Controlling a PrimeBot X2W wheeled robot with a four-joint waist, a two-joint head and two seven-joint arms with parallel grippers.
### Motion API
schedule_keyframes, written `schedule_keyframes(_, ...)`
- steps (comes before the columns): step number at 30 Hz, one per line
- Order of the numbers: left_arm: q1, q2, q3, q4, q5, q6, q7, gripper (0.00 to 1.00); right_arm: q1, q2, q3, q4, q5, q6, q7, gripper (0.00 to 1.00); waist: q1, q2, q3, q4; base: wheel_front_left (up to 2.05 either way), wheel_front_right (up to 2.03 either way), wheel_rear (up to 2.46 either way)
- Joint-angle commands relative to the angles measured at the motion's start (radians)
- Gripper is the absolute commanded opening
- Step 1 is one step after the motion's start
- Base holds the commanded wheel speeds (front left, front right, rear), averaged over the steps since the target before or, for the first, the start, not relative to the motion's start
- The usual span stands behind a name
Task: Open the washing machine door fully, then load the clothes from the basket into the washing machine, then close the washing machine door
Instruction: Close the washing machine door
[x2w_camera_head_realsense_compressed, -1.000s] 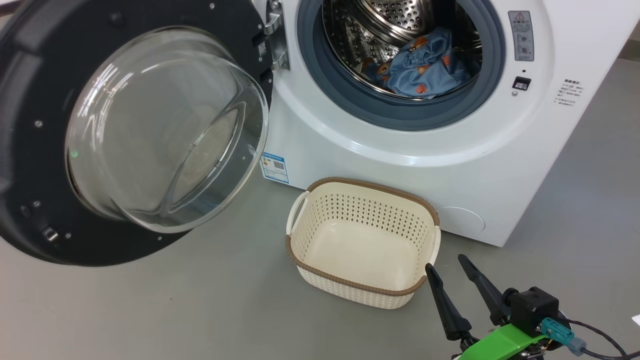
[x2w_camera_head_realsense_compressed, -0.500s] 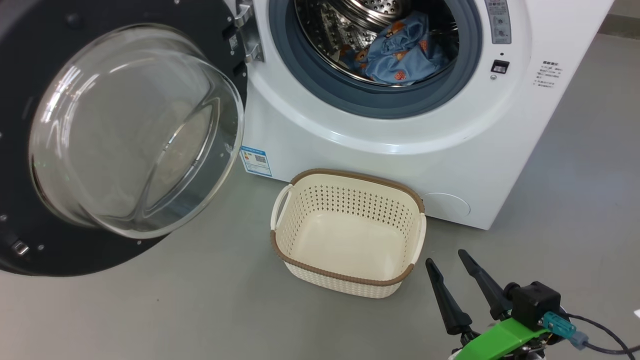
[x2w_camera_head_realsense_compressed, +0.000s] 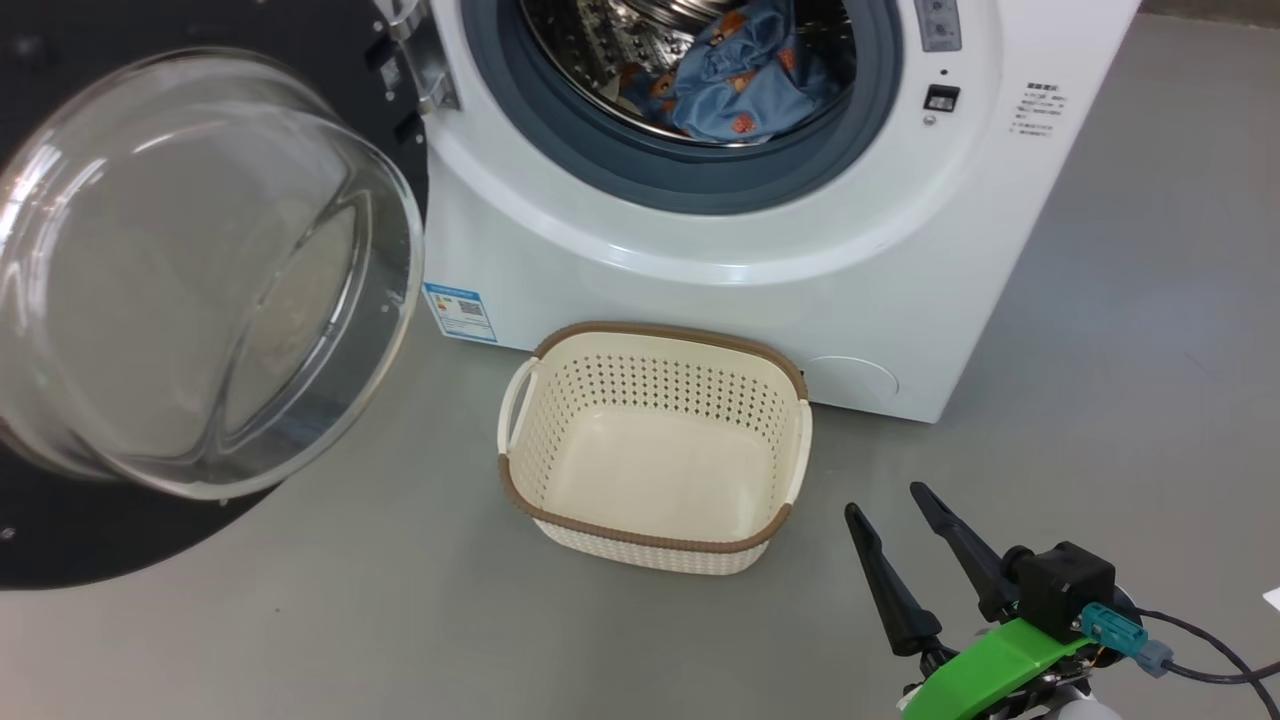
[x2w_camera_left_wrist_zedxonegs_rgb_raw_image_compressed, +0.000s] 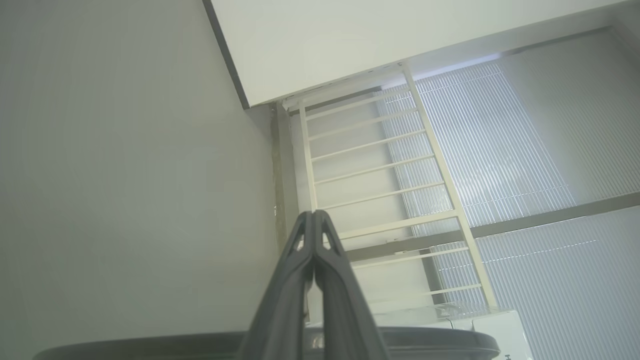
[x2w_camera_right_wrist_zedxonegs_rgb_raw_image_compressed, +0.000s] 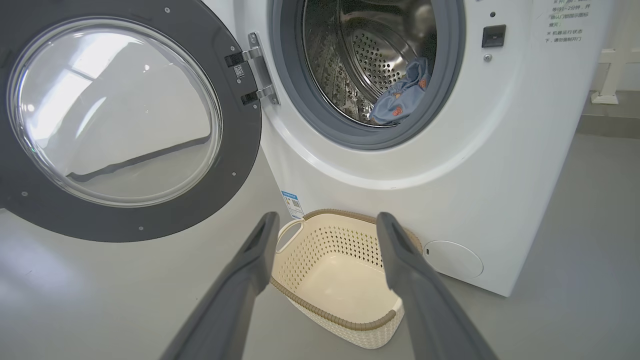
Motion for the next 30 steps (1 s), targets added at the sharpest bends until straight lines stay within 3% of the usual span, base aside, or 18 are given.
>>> schedule_keyframes(1,-0.024,0.084,0.013,-0.004,-0.003,0.013,0.026,0.00,-0.036,-0.005,0.025,-0.030,-0.002,0.002,0.001,1.00,-0.0001,-0.0001,0.012,-0.018,0.00,0.00,0.00)
schedule_keyframes(9,-0.030,0.135,0.035,0.052,-0.029,0.026,0.081,0.00,-0.044,-0.020,0.026,-0.056,-0.004,0.002,0.023,1.00,-0.0001,-0.0001,0.048,-0.054,0.00,0.00,0.00)
schedule_keyframes(21,-0.035,0.103,0.007,0.080,-0.053,-0.017,0.173,0.00,-0.049,-0.015,0.031,-0.075,-0.005,0.002,0.040,1.00,-0.0001,-0.0001,0.068,-0.058,0.00,0.00,0.00)
schedule_keyframes(30,0.001,0.072,-0.024,0.058,-0.096,-0.039,0.346,0.00,-0.049,-0.014,0.036,-0.060,0.015,0.002,0.040,1.00,-0.0001,-0.0001,0.073,-0.033,0.00,0.00,0.00)
